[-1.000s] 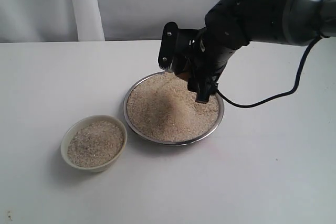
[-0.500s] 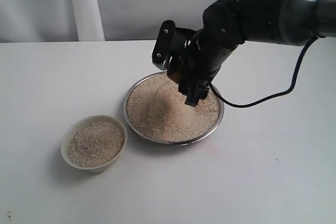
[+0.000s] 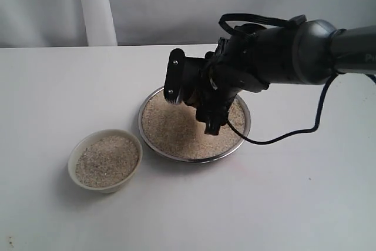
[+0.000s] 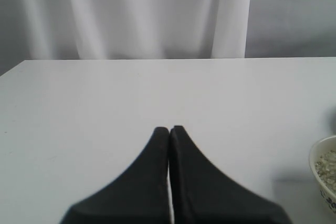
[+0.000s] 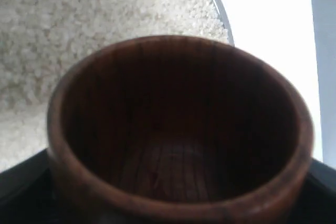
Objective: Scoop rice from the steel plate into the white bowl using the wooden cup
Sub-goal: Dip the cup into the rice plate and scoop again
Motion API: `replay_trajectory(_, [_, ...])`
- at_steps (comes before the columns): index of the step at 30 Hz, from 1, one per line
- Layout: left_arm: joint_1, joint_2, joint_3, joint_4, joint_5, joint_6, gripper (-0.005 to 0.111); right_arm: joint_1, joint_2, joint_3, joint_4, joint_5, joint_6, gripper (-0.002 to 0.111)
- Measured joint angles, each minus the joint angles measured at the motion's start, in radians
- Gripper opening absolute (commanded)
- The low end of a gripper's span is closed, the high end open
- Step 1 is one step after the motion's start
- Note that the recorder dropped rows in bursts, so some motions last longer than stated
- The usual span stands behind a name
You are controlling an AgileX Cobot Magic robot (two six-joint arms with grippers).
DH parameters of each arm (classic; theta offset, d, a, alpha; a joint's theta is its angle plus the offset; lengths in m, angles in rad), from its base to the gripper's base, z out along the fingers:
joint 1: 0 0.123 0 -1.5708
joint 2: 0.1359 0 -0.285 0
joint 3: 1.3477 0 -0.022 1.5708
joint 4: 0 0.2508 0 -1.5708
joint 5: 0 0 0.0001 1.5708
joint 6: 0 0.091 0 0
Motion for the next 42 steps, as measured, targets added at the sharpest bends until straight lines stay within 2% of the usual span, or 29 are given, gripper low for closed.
replay_trajectory(4, [0.0, 0.0, 0.0, 0.0, 0.0, 0.0, 0.0, 0.0, 0.006, -0.064, -0.028, 0.191, -0.128, 0.0])
replay_trajectory(9, [0.0, 0.0, 0.0, 0.0, 0.0, 0.0, 0.0, 0.0, 0.009, -0.176, -0.052, 0.297, -0.267, 0.0])
replay_trajectory(16, [0.0, 0.0, 0.0, 0.0, 0.0, 0.0, 0.0, 0.006, 0.099, -0.187, -0.195, 0.421, -0.26, 0.0])
replay_trajectory(22, [0.0, 0.0, 0.0, 0.0, 0.0, 0.0, 0.0, 0.053, 0.197, -0.187, -0.346, 0.426, -0.23, 0.0])
replay_trajectory(28, [0.0, 0.0, 0.0, 0.0, 0.0, 0.0, 0.0, 0.053, 0.265, -0.187, -0.47, 0.427, -0.197, 0.0])
replay_trajectory(42, [0.0, 0.0, 0.0, 0.0, 0.0, 0.0, 0.0, 0.053, 0.298, -0.195, -0.317, 0.219, -0.182, 0.0])
